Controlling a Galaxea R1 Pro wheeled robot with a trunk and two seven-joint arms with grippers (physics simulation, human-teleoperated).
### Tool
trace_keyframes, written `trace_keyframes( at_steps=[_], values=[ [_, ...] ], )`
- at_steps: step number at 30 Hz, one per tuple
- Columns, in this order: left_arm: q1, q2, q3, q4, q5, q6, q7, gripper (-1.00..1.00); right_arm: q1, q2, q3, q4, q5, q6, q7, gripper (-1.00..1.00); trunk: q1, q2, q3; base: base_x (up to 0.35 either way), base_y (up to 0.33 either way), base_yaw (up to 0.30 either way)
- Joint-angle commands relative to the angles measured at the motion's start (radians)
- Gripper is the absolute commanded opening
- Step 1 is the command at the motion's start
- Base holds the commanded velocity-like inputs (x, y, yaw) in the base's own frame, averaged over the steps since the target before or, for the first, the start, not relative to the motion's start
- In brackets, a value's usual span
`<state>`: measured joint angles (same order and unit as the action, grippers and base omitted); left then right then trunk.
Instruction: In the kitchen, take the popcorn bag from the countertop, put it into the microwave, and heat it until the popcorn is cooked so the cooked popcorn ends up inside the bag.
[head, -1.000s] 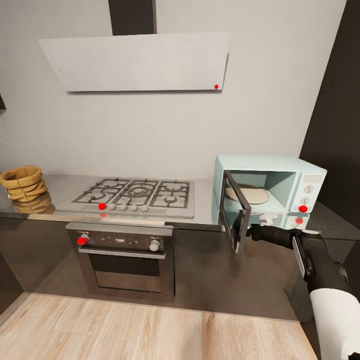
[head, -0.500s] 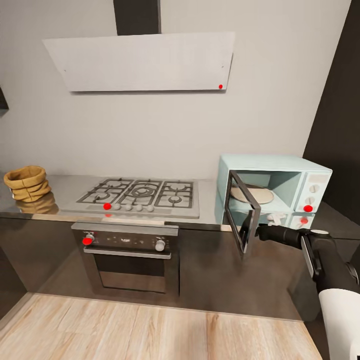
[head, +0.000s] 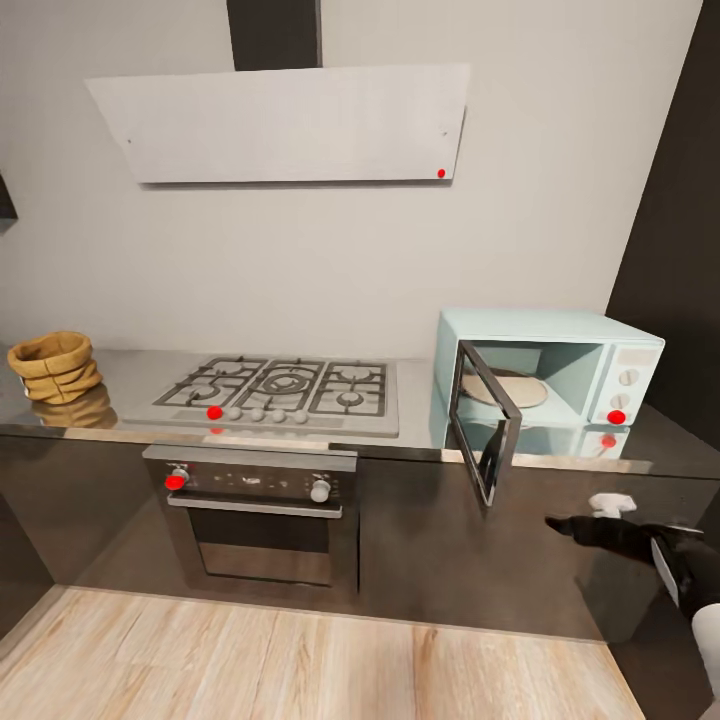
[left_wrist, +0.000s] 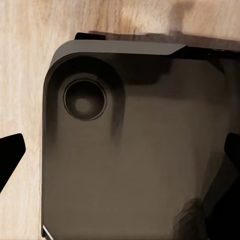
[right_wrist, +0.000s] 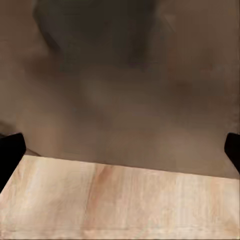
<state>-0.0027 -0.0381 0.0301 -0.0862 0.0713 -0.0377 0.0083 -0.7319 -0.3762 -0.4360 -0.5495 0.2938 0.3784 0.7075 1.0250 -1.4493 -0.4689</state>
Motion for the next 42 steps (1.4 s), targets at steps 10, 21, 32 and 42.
trace_keyframes(
  at_steps=[10,21,32,42],
  values=[
    [0.000,-0.001,0.003,0.000,0.008,-0.003,0.001,1.00,0.115,-0.075,0.002,0.574,0.035,-0.340,-0.213,1.00,0.000,-0.001,-0.001,0.000,0.000,0.000],
    [0.000,-0.002,0.003,0.002,0.010,-0.002,0.002,1.00,0.601,0.191,0.000,0.582,0.030,-0.590,-0.538,1.00,0.000,-0.001,-0.001,0.000,0.000,0.000],
    [0.000,-0.002,0.004,0.001,0.010,-0.003,0.002,1.00,0.612,0.205,0.000,0.583,0.029,-0.577,-0.545,1.00,0.000,-0.001,0.001,0.000,0.000,0.081],
    [0.000,-0.002,0.004,0.000,0.010,-0.004,0.002,1.00,0.618,0.299,0.007,0.582,0.038,-0.551,-0.682,1.00,0.000,-0.001,0.003,0.000,0.000,0.265]
  ],
)
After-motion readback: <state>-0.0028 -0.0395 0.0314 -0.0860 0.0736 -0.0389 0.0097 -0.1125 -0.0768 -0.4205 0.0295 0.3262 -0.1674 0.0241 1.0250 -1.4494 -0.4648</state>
